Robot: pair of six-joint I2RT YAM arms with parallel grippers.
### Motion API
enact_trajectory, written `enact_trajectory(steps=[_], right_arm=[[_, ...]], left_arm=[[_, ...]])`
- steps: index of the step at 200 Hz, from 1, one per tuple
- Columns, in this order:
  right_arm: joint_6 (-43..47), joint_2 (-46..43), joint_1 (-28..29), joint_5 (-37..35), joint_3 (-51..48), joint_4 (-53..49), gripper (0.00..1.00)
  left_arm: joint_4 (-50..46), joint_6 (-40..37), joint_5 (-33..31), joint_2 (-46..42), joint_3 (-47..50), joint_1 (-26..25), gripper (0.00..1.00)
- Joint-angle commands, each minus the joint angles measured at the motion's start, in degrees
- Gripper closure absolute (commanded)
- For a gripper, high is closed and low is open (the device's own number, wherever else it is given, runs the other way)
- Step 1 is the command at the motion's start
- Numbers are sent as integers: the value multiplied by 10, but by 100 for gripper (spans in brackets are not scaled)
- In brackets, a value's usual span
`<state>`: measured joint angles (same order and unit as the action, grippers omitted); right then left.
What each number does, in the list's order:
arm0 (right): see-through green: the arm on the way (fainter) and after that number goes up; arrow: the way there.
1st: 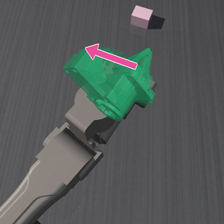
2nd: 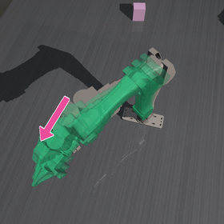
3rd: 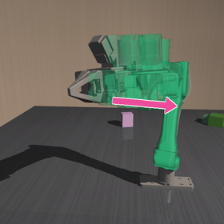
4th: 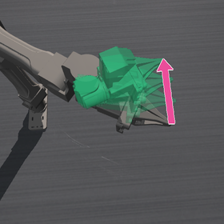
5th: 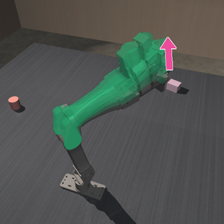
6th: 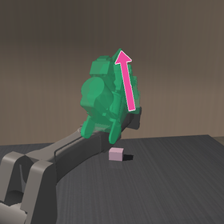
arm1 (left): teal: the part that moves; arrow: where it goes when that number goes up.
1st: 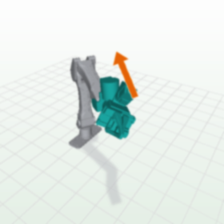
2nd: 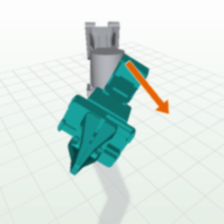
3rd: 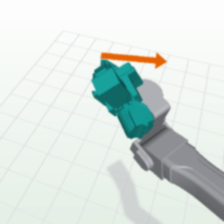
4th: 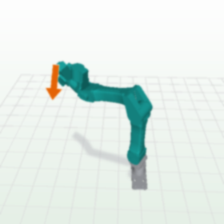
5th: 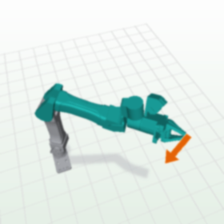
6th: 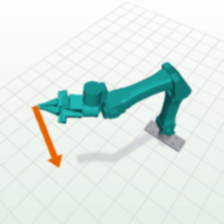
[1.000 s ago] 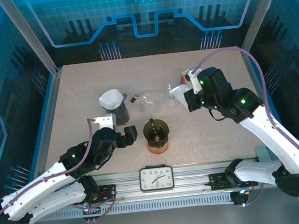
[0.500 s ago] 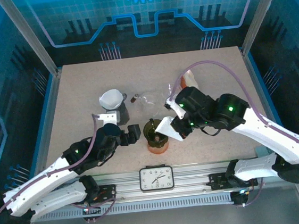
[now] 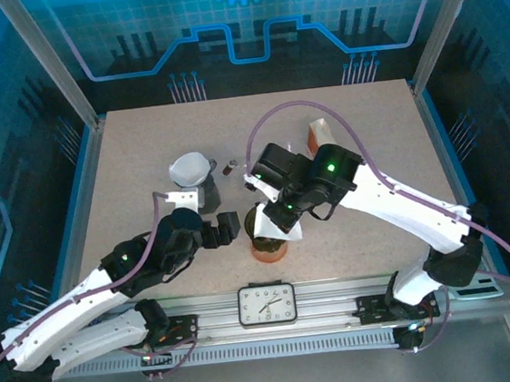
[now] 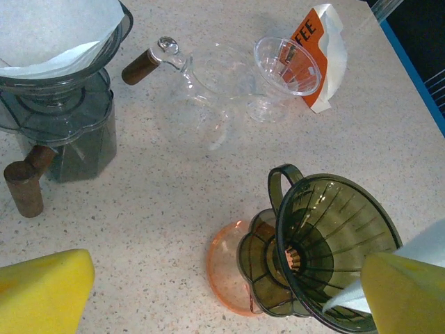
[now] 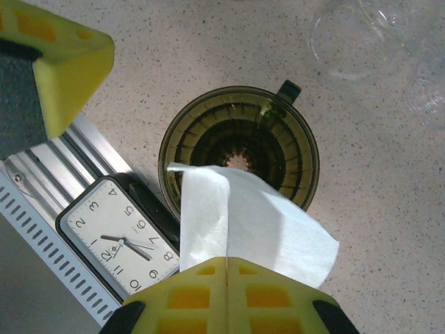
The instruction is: Place the coffee filter in the dripper
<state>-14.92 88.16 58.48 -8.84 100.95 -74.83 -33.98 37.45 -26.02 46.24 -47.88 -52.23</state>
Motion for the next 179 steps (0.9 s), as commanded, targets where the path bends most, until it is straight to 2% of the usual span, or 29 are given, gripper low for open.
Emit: enact_trajectory(steps=[1,69,179], right_arm=[[26,32,14,-9,35,-46,100],[46,90,29,-36,57,-61,100],[43,103,24,0,-21,15,100]], left_arm=[[-22,-7,11,-12,-19,6,1],[-24,-5,18,-25,-8,12,1],[-20,1,30,-24,-1,18,1]])
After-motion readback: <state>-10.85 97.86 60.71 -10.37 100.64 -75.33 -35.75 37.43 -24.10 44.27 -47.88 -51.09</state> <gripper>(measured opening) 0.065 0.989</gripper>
